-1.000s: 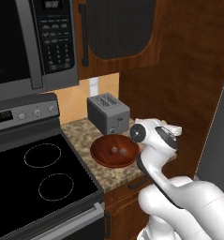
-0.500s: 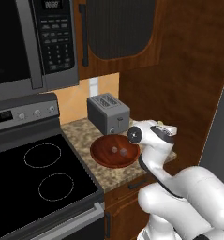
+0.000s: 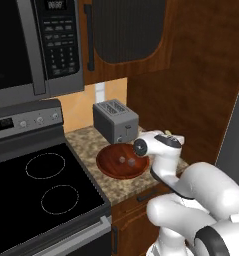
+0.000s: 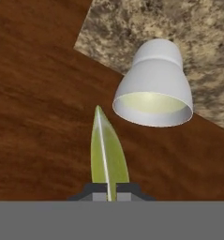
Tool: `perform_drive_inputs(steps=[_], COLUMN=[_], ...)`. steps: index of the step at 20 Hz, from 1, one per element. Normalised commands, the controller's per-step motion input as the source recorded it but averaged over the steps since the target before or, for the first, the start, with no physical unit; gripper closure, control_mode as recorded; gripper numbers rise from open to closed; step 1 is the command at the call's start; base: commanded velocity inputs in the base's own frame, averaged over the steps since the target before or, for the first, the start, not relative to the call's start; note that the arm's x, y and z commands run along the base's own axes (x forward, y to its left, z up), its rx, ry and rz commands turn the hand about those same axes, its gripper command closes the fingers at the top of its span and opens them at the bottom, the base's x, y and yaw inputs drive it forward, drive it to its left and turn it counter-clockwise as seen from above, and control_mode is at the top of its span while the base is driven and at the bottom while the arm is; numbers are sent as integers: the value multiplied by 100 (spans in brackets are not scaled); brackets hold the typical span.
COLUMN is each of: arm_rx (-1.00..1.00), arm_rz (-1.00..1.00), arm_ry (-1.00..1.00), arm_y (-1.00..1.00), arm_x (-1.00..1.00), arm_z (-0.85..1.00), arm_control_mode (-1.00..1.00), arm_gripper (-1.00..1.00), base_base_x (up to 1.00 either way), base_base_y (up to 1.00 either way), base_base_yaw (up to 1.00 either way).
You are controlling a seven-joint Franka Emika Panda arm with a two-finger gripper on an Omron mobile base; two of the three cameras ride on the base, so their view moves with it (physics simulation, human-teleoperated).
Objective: Grab a lemon wedge from the fridge and one ice cube from the ice bowl, and put them in the glass of lemonade.
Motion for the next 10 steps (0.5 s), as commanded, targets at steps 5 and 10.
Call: perform_drive_inputs(steps=[5, 10], arm_rx=[-2, 0], arm_rz=[0, 0], arm_ry=[0, 0], arm_y=[-4, -2], arm_x=[9, 6], arm_z=[-13, -3], arm_control_mode=[-100, -100], arm_gripper=[100, 100], base_base_x=[0, 0], base_base_y=[0, 0], base_base_yaw=[0, 0])
